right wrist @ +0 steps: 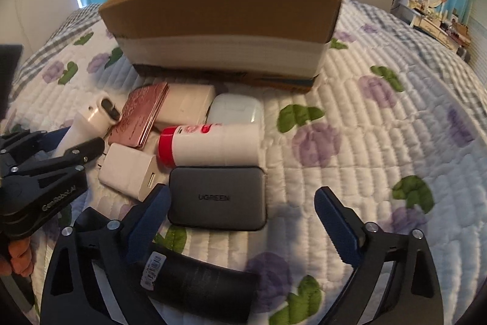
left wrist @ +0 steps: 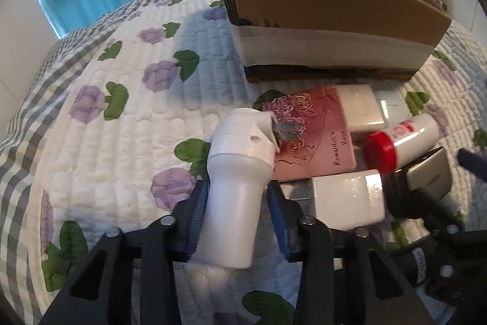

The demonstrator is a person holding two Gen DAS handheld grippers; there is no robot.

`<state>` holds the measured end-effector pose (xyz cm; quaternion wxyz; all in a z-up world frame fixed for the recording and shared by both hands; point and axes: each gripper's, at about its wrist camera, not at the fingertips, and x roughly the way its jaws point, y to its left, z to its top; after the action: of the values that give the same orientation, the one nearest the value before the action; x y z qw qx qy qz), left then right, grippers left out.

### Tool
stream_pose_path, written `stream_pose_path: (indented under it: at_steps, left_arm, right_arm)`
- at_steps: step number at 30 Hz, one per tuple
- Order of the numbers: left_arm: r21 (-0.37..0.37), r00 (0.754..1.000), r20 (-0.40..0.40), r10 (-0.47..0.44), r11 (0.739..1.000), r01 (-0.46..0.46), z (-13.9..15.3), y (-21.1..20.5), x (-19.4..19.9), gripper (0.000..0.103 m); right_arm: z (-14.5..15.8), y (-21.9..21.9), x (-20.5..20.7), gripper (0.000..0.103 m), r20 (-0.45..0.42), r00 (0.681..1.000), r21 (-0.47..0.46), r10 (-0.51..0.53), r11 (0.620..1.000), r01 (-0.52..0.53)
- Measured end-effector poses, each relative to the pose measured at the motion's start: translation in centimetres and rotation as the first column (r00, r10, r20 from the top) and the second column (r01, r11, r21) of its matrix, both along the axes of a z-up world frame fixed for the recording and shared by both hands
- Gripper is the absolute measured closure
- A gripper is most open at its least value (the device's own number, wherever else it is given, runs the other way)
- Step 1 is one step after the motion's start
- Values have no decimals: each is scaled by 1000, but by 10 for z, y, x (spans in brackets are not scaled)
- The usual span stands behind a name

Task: Organize rigid objects
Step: 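Grasp the white plug adapter with the left tool while the right tool grasps the grey UGREEN power bank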

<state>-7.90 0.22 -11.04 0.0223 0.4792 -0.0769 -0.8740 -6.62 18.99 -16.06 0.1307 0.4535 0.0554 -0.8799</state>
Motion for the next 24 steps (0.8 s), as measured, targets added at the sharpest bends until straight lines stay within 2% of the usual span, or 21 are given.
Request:
stream_pose_path:
  at_steps: [6, 7, 8, 15, 17, 19, 21, 24]
  left_arm:
    - [26, 1000, -17, -9, 1000, 9, 4, -1, 2, 69]
    - [27, 1000, -16, -9, 1000, 9, 4, -1, 2, 69]
    - [30, 1000, -22, -9, 999, 9, 5, -1, 3, 69]
    - [80, 996, -89, -23, 996, 30, 27, -5, 12, 73]
    - [79, 994, -105, -26, 996, 34, 34, -4, 16, 76]
    - [92, 994, -108, -26, 995, 36, 38, -3, 21, 102]
    - [116, 996, -84, -36, 992, 45, 37, -3, 23, 102]
    - [104, 997, -60, -50, 993, 57, 26, 1, 19, 102]
  right_arm:
    - [-11, -12, -3, 22, 36, 999, 26, 31, 999, -32]
    - [-12, -14, -3, 25, 40, 999, 35, 32, 999, -34]
    - [-14, -15, -5, 33, 48, 998, 38, 33, 999, -35]
    - [-6, -10, 0, 35, 39, 999, -7, 39, 999, -39]
    - [2, -8, 6, 35, 19, 999, -12, 44, 999, -43]
    - [11, -7, 12, 35, -13, 999, -7, 53, 999, -53]
    - [21, -9, 18, 35, -34, 997, -7, 62, 998, -62]
    - [30, -7, 23, 35, -57, 996, -13, 67, 998, -68]
